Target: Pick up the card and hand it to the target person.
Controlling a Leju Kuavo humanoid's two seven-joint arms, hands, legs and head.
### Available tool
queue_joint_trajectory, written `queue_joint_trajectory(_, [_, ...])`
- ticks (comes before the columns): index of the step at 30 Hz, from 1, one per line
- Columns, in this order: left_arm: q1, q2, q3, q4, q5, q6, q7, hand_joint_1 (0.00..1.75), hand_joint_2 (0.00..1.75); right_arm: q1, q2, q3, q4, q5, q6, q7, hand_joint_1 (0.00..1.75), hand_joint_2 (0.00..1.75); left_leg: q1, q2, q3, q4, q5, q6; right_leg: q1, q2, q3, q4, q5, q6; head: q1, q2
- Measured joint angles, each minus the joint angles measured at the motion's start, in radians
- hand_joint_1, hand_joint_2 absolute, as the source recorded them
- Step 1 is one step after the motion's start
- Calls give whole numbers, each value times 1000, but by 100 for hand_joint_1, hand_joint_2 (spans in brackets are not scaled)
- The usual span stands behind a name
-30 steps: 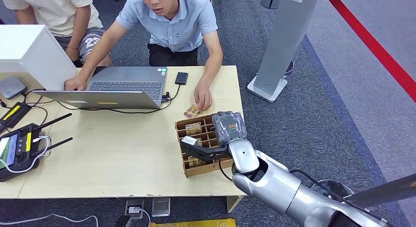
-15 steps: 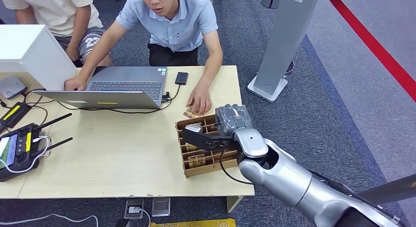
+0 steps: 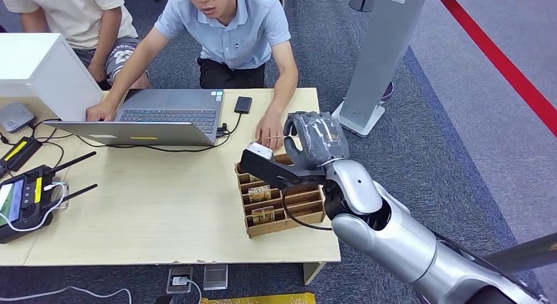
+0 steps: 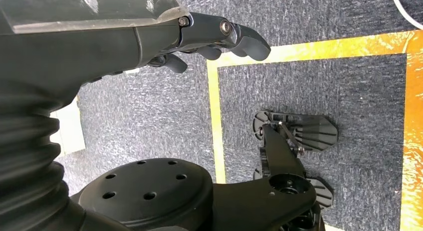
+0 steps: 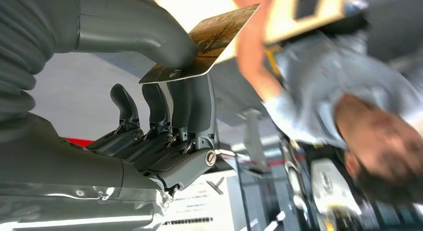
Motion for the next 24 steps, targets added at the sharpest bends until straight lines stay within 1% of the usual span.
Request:
queue_joint_trajectory(3, [-5,-2,0,0,-7,-4,2,0,175,0,0,2,17,30,-172,-85,134,175,0,0,0,0,0,0,0,0,0,0,0,0,0,0])
queue_joint_trajectory(5, [-10,-4,0,0,-9,-8,5,0,175,0,1,2,44,55,-271,-125,134,175,0,0,0,0,0,0,0,0,0,0,0,0,0,0])
queue_joint_trajectory(9, [-16,-8,0,0,-9,-16,13,0,175,0,2,3,111,106,-396,-142,134,175,0,0,0,0,0,0,0,0,0,0,0,0,0,0])
queue_joint_trajectory(13, [-18,-9,0,0,-9,-18,19,0,175,0,3,3,163,129,-441,-140,134,175,0,0,0,0,0,0,0,0,0,0,0,0,0,0])
queue_joint_trajectory(24, [-19,-9,0,0,-7,-29,19,0,175,0,11,8,243,182,-468,-120,134,175,0,0,0,0,0,0,0,0,0,0,0,0,-1,0])
